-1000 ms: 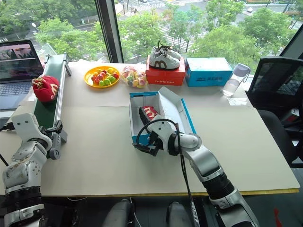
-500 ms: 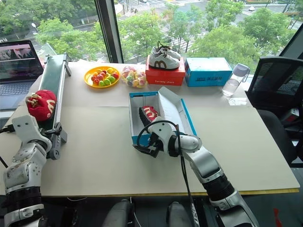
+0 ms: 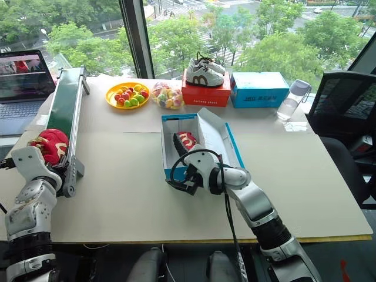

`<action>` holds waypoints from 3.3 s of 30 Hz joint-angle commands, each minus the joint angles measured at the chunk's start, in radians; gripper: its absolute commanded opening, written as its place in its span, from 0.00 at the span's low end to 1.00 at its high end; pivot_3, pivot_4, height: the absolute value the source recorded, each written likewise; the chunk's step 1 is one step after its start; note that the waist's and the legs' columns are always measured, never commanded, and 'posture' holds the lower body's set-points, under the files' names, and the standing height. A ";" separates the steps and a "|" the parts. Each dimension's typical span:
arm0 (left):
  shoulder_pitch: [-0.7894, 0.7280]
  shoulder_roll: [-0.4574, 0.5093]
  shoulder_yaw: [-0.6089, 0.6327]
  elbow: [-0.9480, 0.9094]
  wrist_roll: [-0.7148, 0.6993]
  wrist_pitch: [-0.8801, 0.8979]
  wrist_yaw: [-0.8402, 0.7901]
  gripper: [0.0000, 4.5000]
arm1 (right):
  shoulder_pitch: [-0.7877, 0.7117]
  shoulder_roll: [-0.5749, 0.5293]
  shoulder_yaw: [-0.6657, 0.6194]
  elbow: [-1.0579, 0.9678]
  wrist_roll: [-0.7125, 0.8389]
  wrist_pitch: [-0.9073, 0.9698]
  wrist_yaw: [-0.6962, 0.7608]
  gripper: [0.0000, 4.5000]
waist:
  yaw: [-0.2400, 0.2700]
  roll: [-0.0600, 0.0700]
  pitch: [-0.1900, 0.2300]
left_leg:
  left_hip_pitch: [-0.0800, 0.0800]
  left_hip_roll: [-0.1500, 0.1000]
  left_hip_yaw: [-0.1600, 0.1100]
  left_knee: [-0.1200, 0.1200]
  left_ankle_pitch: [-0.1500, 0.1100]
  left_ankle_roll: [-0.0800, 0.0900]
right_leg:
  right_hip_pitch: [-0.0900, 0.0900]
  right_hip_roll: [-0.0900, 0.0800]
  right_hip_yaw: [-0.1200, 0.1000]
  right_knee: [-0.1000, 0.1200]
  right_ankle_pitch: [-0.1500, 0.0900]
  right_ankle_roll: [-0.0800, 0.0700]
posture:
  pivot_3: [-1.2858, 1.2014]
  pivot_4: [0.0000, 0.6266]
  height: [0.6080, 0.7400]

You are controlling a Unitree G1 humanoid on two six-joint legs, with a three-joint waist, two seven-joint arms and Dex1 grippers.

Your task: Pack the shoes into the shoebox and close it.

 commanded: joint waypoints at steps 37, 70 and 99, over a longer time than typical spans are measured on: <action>-0.064 -0.195 -0.393 -0.465 -0.580 0.314 -0.250 0.59 | -0.373 -0.226 0.055 0.457 -0.904 -1.064 -0.568 0.89 | -0.015 -0.002 -0.001 | 0.001 -0.001 0.001 0.002 0.003 0.004 | 0.002 0.001 0.005 -0.001 -0.001 0.002 | 0.52 0.24 0.96; -0.052 -0.187 -0.421 -0.467 -0.462 0.268 -0.284 0.59 | -0.251 -0.088 0.034 0.276 -0.790 -1.044 -0.345 0.07 | -0.016 -0.002 -0.001 | 0.001 -0.001 0.001 0.003 0.003 0.004 | 0.002 0.001 0.005 0.000 0.000 0.002 | 0.52 0.24 0.96; 0.101 0.064 -0.413 -0.405 -0.151 -0.117 -0.570 0.89 | -0.559 0.211 -0.469 0.002 0.030 1.052 -0.036 0.05 | -0.017 0.000 0.000 | 0.002 0.001 0.002 0.001 0.003 0.004 | -0.003 0.001 0.005 0.009 -0.002 -0.003 | 0.52 0.24 0.96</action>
